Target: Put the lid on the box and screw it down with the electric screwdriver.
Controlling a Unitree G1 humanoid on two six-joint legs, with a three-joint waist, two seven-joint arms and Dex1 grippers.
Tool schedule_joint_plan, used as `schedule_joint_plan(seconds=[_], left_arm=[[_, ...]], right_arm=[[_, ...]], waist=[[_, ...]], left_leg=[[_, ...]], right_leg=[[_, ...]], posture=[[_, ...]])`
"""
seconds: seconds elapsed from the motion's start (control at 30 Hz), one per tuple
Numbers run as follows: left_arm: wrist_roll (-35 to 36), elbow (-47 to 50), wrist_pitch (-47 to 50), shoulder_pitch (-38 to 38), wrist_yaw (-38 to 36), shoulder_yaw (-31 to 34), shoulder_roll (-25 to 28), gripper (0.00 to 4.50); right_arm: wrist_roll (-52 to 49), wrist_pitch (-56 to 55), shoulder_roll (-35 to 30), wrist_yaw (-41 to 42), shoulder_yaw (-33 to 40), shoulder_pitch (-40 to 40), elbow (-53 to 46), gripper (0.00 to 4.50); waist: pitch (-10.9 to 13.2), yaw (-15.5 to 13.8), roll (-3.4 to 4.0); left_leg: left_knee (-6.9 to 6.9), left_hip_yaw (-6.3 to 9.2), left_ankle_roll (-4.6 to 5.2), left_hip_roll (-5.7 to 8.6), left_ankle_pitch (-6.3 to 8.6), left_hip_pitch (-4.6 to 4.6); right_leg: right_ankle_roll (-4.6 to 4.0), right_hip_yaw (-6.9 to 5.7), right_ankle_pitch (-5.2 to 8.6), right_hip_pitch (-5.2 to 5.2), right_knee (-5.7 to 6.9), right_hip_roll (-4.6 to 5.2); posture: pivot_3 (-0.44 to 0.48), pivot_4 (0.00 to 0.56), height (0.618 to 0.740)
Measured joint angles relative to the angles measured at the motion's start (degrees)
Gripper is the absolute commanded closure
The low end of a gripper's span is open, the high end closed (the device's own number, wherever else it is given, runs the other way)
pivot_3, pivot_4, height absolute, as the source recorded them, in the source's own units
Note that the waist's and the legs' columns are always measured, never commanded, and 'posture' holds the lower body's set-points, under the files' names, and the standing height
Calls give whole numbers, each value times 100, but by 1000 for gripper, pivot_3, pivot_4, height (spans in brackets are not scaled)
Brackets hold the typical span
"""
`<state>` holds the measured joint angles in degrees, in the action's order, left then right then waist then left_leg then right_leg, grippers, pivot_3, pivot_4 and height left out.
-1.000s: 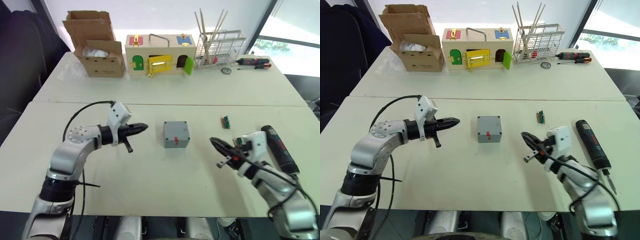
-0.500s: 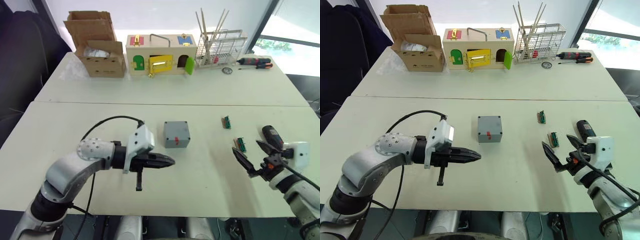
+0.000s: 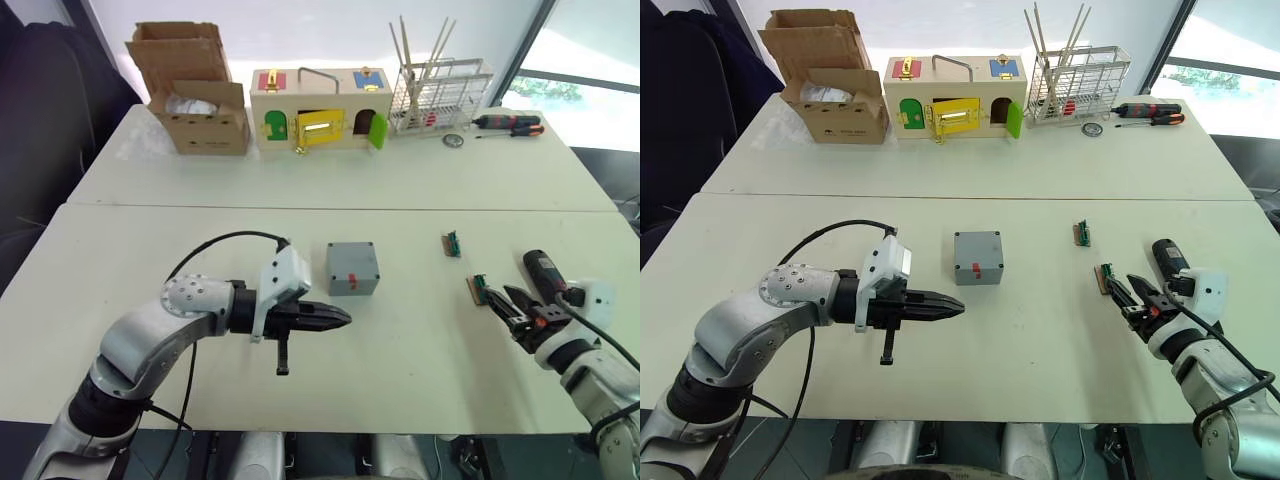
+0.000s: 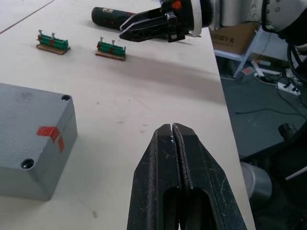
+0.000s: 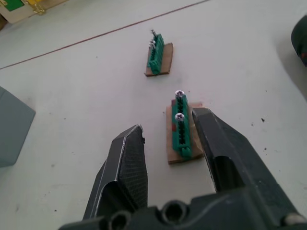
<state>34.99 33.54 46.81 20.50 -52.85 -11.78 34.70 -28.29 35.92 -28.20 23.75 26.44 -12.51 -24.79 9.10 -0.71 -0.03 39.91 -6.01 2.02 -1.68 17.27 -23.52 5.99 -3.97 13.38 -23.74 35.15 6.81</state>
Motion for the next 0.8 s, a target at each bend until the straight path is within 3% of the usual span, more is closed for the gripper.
schedule_joint_plan(seconds=[0.57,0.73,0.8], left_arm=[[7,27,1,-1,229,-78,1,4500],[8,30,2,-1,283,-82,1,4500],[9,31,2,-1,296,-86,1,4500]], right_arm=[[300,-211,-20,40,-348,439,626,2801],[396,-308,-19,25,-365,550,786,4423],[445,-341,-18,20,-376,589,829,4423]], waist=[[1,-1,2],[1,0,2],[1,-2,2]], left_leg=[[0,-1,0,0,0,0],[0,-1,0,0,0,0],[0,-1,0,0,0,0]], right_leg=[[0,0,0,1,0,0],[0,0,0,0,0,0],[0,0,0,0,0,0]], posture=[[0,150,728],[0,150,728],[0,150,728]])
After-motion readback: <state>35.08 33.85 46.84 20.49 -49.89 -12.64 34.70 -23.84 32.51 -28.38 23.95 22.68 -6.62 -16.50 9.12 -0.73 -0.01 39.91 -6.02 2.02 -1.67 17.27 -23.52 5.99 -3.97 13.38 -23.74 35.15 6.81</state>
